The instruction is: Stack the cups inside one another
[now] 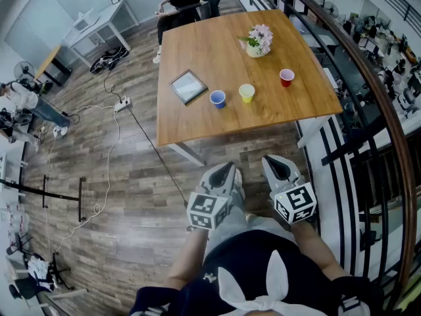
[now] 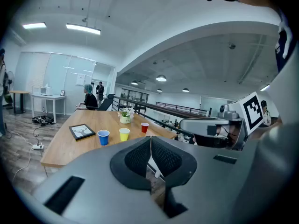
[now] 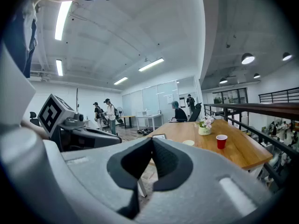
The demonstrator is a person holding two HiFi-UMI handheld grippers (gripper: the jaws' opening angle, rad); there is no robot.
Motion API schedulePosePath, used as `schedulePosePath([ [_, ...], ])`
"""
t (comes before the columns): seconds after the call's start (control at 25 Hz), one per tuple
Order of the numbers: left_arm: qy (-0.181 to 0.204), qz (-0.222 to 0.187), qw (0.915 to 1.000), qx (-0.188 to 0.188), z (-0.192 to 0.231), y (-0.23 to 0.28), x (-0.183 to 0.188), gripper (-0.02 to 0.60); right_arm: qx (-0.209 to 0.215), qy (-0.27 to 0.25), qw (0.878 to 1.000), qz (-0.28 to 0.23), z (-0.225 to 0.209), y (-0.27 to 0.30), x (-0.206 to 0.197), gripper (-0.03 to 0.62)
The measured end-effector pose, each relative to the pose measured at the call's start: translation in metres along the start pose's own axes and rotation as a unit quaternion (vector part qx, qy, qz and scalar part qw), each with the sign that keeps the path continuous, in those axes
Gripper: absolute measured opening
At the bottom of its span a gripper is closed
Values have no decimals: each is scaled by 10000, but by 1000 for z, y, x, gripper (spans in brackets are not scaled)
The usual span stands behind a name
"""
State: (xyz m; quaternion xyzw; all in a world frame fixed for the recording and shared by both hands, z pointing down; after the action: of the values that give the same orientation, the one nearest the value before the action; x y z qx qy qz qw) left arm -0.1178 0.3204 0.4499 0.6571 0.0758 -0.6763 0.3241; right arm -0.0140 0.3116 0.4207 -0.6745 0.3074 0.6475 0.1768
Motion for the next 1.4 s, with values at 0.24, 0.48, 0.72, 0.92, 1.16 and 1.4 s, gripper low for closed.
schedulePosePath([
  [0.24,-26,-84,9999,74,8,9,10,21,198,-96,9998,-20,-5,11,5,-2],
  [0.48,-117,-84,9998,119,32,29,16,21,324,-195,9993,36,-11,40,6,-2],
  [0.72,-188,-120,9996,196,59,49,23,21,391,-300,9987,125,-21,67,7,-2],
  [0.92,-264,-93,9993,256,80,64,25,21,521,-319,9981,107,-28,94,11,-2],
  [1.16,-371,-24,9987,344,106,80,21,21,575,-380,9974,192,-36,125,10,0],
  [1.4,-556,68,9975,420,140,99,18,21,601,-386,9971,271,-52,162,12,0],
])
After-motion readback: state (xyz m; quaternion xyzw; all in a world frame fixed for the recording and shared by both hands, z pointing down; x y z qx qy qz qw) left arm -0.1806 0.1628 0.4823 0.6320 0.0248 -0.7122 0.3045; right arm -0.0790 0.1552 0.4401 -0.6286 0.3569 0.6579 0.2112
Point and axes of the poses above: the fingertips, and each gripper's own axes: y forward along the fingers, z to its left, x out of its top, the point moved 1 cm from there along -y, backward along the fingers, and after that the axes turned 4 degrees about x, right-handed, at the moved point
